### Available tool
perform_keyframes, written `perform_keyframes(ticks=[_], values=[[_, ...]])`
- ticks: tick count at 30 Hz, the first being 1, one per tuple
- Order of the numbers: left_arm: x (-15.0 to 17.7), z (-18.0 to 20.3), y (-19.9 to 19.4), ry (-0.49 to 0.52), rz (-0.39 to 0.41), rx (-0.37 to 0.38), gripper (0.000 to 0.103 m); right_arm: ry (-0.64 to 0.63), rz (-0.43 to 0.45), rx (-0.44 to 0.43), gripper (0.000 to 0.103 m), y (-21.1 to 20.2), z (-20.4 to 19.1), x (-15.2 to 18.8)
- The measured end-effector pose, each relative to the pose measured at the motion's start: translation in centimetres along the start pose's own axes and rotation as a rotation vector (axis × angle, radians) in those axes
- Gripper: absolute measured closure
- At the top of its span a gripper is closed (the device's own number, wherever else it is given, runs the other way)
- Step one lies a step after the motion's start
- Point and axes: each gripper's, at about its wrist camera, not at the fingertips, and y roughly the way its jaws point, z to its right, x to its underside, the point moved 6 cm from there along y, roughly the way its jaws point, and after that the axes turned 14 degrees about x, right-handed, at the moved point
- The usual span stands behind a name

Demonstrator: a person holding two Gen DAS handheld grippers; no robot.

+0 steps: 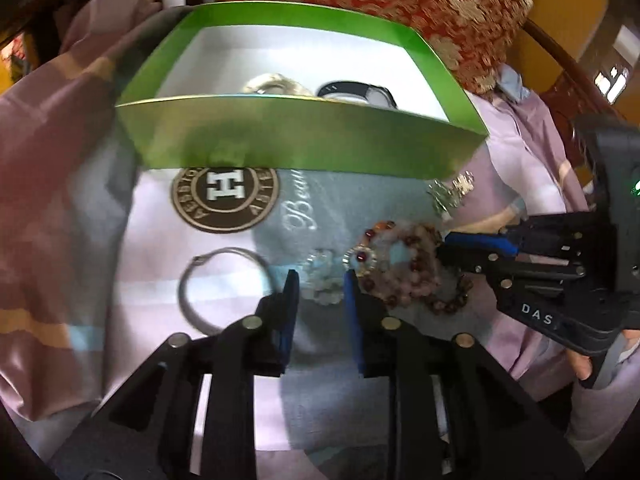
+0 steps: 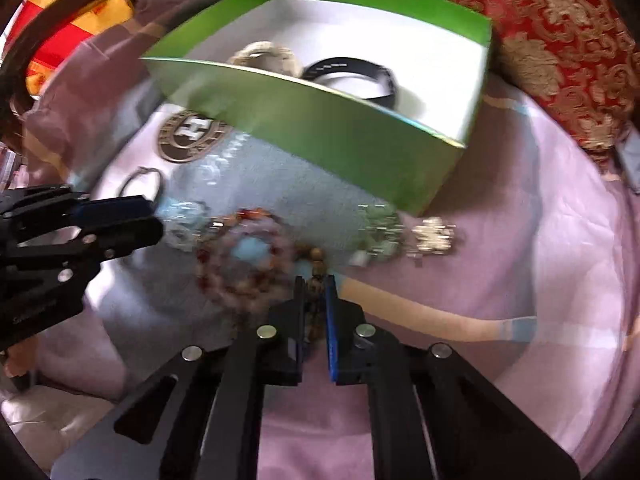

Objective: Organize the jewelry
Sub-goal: 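Grasp the brown wooden bead bracelet with the right tool while the left tool grasps the silver hoop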

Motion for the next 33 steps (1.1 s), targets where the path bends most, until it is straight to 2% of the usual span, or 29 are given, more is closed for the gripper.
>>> perform_keyframes(ticks=[3, 6, 8, 10, 16, 17, 18, 19, 20, 23, 24, 33], values=[[0.1, 0.3, 0.7, 0.005, -0.018, 0.003, 0.076, 0.064, -0.008, 0.007, 0.094, 0.0, 2.1, 0.0], [0.3, 0.3, 1.4, -0.001, -0.037, 0.012, 0.071, 0.116, -0.015, -0.050, 0.092, -0.3, 3.2, 0.1], [0.4, 0.3, 2.0, 0.006, -0.046, -0.002, 0.070, 0.111, -0.027, -0.051, 0.067, -0.4, 3.5, 0.5], [0.5, 0.1, 2.6, 0.013, -0.064, -0.038, 0.069, 0.085, -0.025, -0.015, 0.063, -0.3, 3.1, 0.6], [0.6, 0.2, 3.0, 0.036, -0.068, -0.064, 0.069, 0.043, -0.047, 0.019, 0.063, 0.6, 1.9, 1.0], [0.6, 0.2, 3.0, 0.037, -0.067, -0.066, 0.074, 0.037, -0.045, 0.025, 0.067, 0.9, 1.3, 0.7], [0.5, 0.1, 3.0, 0.038, -0.065, -0.080, 0.082, 0.028, -0.041, 0.022, 0.074, 0.9, 0.9, 0.7], [0.5, 0.0, 3.0, 0.037, -0.064, -0.083, 0.085, 0.023, -0.041, 0.017, 0.088, 1.0, 0.6, 0.6], [0.5, -0.1, 2.9, 0.029, -0.063, -0.074, 0.088, 0.022, -0.041, 0.017, 0.091, 1.1, 0.4, 0.5], [0.4, -0.4, 2.7, 0.011, -0.057, -0.053, 0.088, 0.029, -0.025, 0.021, 0.093, 0.9, 0.4, 0.3], [0.4, -0.5, 2.4, 0.009, -0.049, -0.056, 0.095, 0.037, -0.016, 0.019, 0.093, 0.6, 0.7, 0.3], [-0.5, -1.4, -0.3, -0.017, 0.009, -0.050, 0.096, 0.141, 0.022, 0.014, 0.092, -1.8, 5.7, 0.4]])
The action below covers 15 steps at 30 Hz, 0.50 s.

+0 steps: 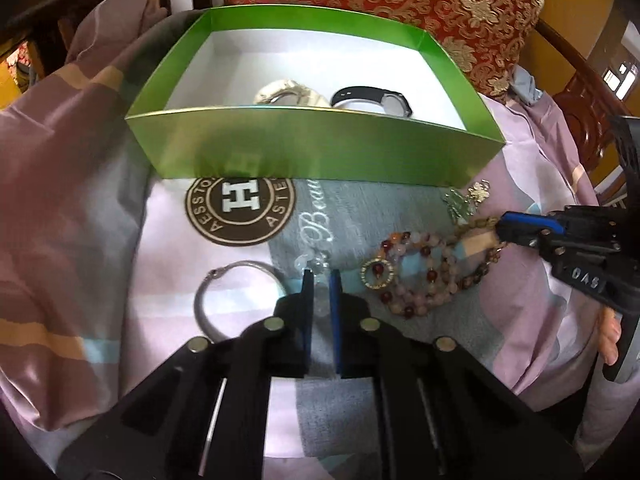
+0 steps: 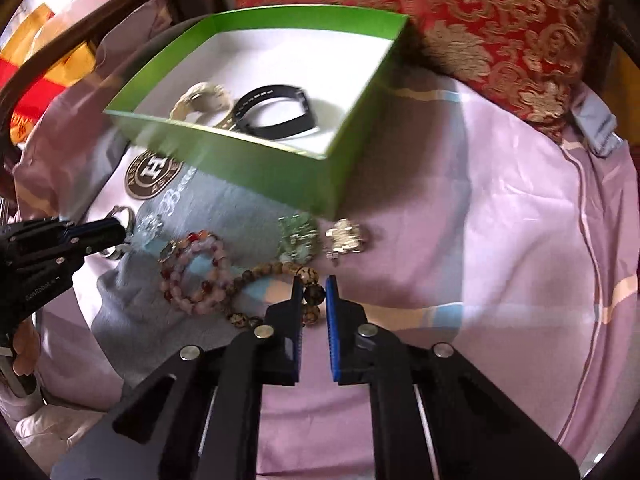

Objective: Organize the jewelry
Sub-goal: 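Grasp the brown wooden bead bracelet with the right tool while the left tool grasps the silver hoop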

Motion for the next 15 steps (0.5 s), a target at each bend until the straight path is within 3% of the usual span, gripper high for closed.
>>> perform_keyframes(ticks=[7, 9, 10, 15], values=[[0.1, -0.2, 0.5, -0.001, -0.018, -0.002, 0.094, 0.019, -0.005, 0.000, 0.092, -0.3, 1.2, 0.2], [0.4, 0.0, 1.1, 0.014, -0.032, -0.018, 0.065, 0.007, -0.010, 0.001, 0.092, 0.1, 0.5, 0.3], [0.4, 0.2, 1.4, 0.020, -0.034, -0.021, 0.061, 0.002, -0.010, -0.001, 0.092, 0.2, 0.3, 0.3], [0.8, 0.9, 2.3, 0.053, -0.055, -0.026, 0.059, -0.007, -0.017, 0.000, 0.092, 1.0, -0.7, 0.1]])
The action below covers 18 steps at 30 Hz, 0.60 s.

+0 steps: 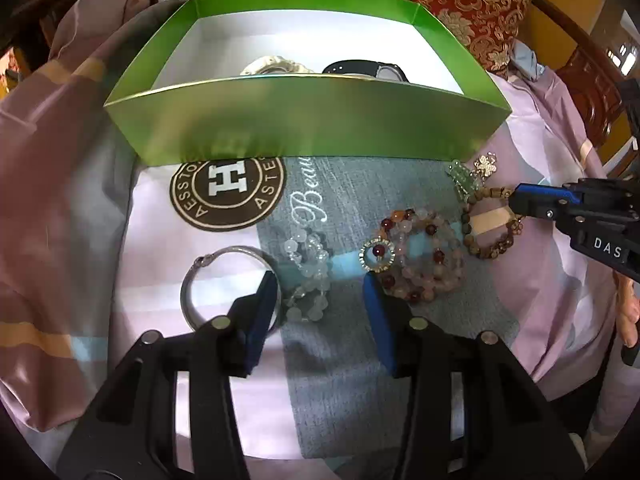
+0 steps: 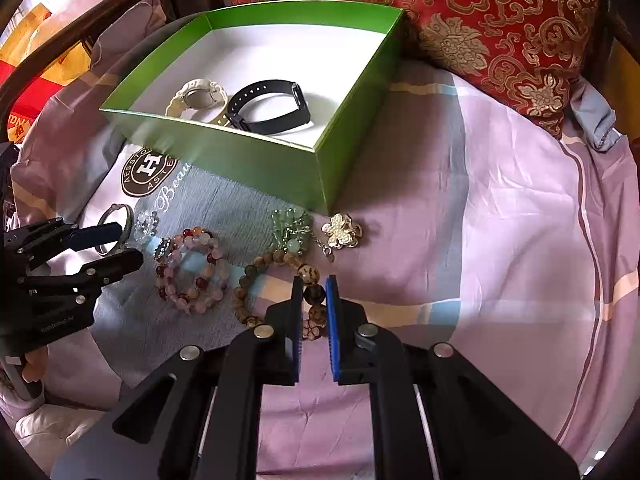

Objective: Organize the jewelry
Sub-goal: 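Grasp the brown wooden bead bracelet with the right tool while the left tool grasps the silver hoop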

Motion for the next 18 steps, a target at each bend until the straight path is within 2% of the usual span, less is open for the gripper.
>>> perform_keyframes(ticks=[4, 8, 11, 18], values=[[-0.2, 0.2, 0.5, 0.014, -0.006, -0.007, 0.063, -0.001, -0.011, 0.010, 0.092, 0.4, 0.2, 0.2], [-0.4, 0.1, 0.3, 0.013, 0.000, -0.018, 0.075, 0.002, -0.017, 0.017, 0.089, 0.5, 0.3, 0.2], [-1.1, -0.1, -0.5, -0.001, 0.025, 0.013, 0.075, 0.001, -0.021, 0.024, 0.081, 0.7, 0.4, 0.3], [-1.3, -0.2, 1.0, 0.005, -0.014, -0.005, 0.074, -0.016, -0.034, 0.028, 0.080, 1.1, -0.1, 0.5]])
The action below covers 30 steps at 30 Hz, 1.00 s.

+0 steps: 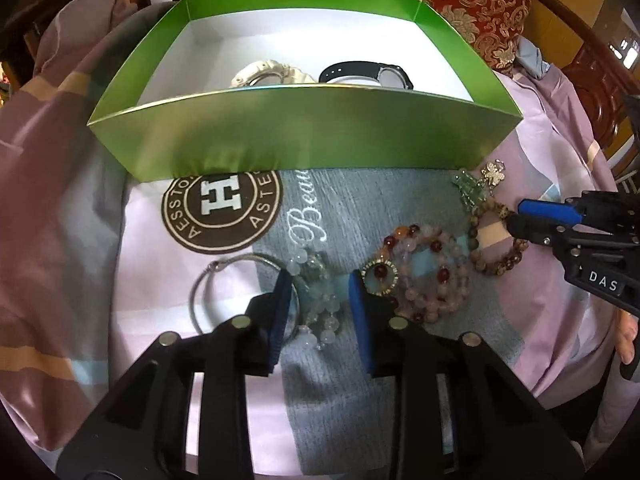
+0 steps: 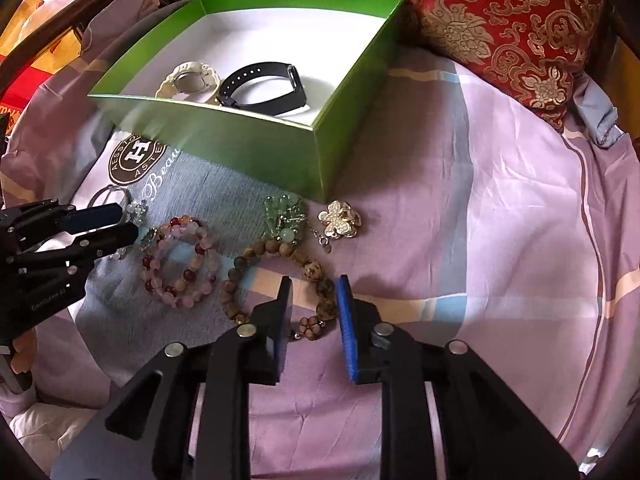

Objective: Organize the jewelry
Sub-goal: 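Grasp the brown wooden bead bracelet with the right tool while the left tool grasps the silver hoop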

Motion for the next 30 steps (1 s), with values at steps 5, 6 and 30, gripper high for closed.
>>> perform_keyframes(ticks=[5, 6, 30], values=[[0.3, 0.6, 1.1, 0.013, -0.023, 0.021, 0.067, -0.016, -0.020, 0.022, 0.080, 0.7, -0.5, 0.2], [0.2, 0.7, 1.1, 0.019, -0.009, 0.022, 0.067, -0.021, -0.016, 0.024, 0.080, 0.6, -0.7, 0.2], [-0.5, -1.8, -3.2, -0.041, 0.093, -0.018, 0.074, 0.061, 0.050, -0.021, 0.089, -1.5, 1.0, -0.5]])
